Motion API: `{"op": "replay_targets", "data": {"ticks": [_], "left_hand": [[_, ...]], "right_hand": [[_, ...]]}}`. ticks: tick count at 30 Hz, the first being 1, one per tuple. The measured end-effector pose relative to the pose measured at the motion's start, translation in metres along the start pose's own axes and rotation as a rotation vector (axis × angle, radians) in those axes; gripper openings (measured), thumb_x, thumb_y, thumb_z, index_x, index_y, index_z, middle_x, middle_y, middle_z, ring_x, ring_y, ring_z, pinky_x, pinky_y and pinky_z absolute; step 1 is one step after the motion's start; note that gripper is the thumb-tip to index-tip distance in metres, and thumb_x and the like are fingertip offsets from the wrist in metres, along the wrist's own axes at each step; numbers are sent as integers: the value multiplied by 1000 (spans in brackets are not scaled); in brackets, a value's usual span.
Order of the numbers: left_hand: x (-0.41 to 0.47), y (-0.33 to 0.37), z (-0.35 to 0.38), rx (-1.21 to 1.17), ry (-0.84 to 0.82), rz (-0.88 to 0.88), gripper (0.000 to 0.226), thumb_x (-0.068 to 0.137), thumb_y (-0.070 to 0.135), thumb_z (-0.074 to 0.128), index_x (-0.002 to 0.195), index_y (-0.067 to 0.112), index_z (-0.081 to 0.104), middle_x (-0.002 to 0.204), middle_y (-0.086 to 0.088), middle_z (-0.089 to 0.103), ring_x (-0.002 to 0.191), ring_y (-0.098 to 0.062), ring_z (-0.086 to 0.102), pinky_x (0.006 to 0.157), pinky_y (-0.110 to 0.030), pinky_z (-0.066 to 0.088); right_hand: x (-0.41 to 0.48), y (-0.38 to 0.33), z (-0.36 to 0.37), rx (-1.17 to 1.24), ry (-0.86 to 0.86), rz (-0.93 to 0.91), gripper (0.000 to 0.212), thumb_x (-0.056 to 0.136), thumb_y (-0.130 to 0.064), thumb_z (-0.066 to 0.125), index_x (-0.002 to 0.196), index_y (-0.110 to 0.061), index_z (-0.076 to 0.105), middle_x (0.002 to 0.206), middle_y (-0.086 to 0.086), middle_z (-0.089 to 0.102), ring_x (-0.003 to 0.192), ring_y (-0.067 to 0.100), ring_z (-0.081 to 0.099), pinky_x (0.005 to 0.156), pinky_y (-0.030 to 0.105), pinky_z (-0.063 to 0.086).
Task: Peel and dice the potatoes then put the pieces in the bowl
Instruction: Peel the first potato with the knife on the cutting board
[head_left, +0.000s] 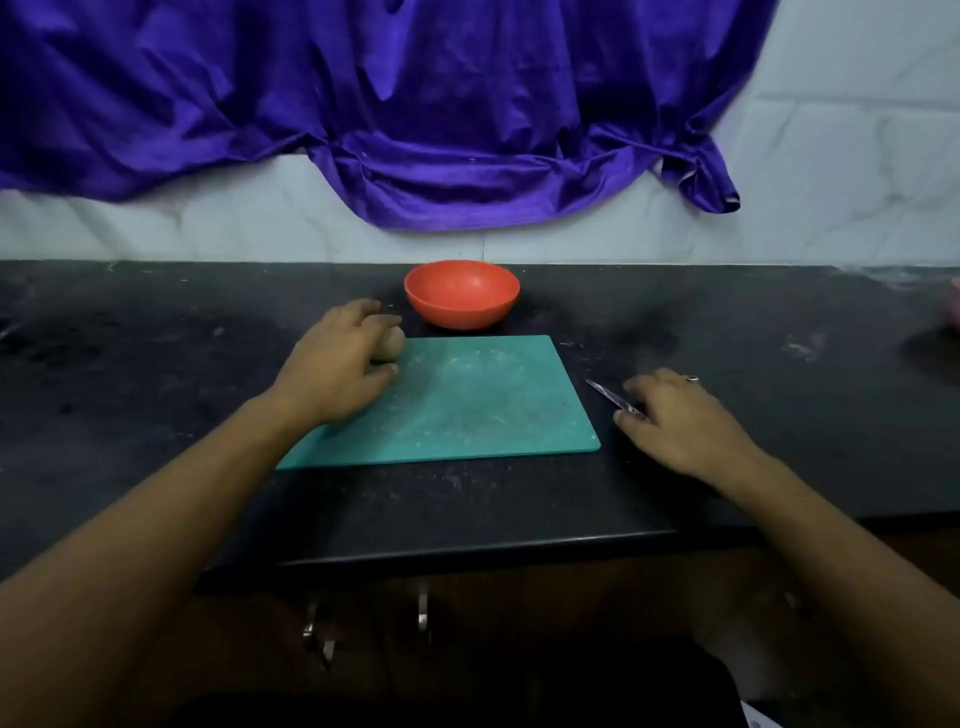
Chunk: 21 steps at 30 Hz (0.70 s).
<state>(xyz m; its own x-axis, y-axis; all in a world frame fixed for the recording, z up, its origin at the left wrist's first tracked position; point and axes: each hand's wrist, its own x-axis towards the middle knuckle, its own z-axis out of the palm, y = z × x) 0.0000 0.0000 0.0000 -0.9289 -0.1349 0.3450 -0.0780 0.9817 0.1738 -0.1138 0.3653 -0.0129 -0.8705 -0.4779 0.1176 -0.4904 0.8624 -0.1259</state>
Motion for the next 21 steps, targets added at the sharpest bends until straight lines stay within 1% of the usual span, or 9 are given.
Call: {"op": "replay_targets", "data": {"ticks": [2, 4, 7, 9, 11, 14, 17, 19, 21], "left_hand": [[7, -3, 3, 82, 3, 15, 64, 86, 25, 69, 147, 16, 53, 153, -16, 45, 137, -36, 44, 114, -50, 36], [14, -7, 10, 156, -30, 8, 63, 84, 22, 67, 146, 17, 53, 150, -17, 47, 134, -37, 47, 115, -51, 33], [23, -7, 18, 208, -67, 5, 65, 83, 21, 64, 147, 19, 51, 150, -15, 47, 134, -36, 47, 119, -54, 26], [28, -5, 20, 226, -74, -5, 66, 85, 19, 63, 149, 20, 49, 151, -14, 46, 135, -35, 46, 121, -55, 21], [34, -4, 21, 253, -85, -13, 66, 87, 18, 62, 151, 22, 46, 153, -13, 44, 136, -35, 46, 122, -54, 18], [40, -3, 23, 311, -112, -18, 65, 90, 20, 61, 152, 25, 43, 155, -12, 42, 136, -35, 45, 120, -53, 23], [43, -1, 26, 353, -79, -16, 59, 91, 22, 62, 148, 28, 48, 149, -10, 48, 128, -36, 46, 109, -53, 35], [46, 1, 23, 368, -62, -28, 52, 93, 25, 62, 143, 28, 51, 140, -8, 56, 121, -34, 46, 100, -50, 37], [48, 4, 19, 370, -70, -42, 48, 93, 32, 63, 139, 28, 52, 131, -7, 60, 117, -33, 45, 96, -48, 35]], "right_hand": [[-2, 2, 1, -3, 31, 32, 38, 96, -33, 56, 129, -15, 64, 121, 11, 57, 115, 36, 56, 92, 45, 52], [-5, 1, 3, 0, 51, 50, 30, 97, -26, 54, 123, -18, 66, 118, 9, 57, 110, 35, 57, 86, 43, 52], [-4, -1, 5, -24, 94, 29, 20, 97, -18, 52, 110, -14, 68, 107, 5, 60, 93, 29, 60, 74, 39, 52], [-1, 0, 5, -80, 120, 30, 18, 97, -15, 51, 104, -11, 68, 101, 7, 62, 86, 28, 60, 69, 40, 53], [2, 1, 6, -70, 131, 45, 19, 97, -14, 51, 105, -12, 69, 101, 7, 64, 85, 30, 62, 69, 39, 52], [5, -5, 2, 101, 177, 77, 21, 98, -14, 50, 107, -17, 69, 105, 5, 63, 88, 30, 62, 72, 38, 49], [9, -15, 3, 285, 231, 66, 18, 99, -14, 52, 109, -19, 66, 100, 2, 66, 82, 25, 64, 73, 40, 54], [11, -24, 5, 446, 225, 51, 14, 101, -15, 52, 106, -21, 64, 88, -1, 68, 68, 20, 67, 65, 39, 55], [14, -32, 5, 668, 177, 76, 9, 103, -18, 55, 105, -24, 62, 79, -3, 66, 55, 13, 65, 52, 32, 50]]}}
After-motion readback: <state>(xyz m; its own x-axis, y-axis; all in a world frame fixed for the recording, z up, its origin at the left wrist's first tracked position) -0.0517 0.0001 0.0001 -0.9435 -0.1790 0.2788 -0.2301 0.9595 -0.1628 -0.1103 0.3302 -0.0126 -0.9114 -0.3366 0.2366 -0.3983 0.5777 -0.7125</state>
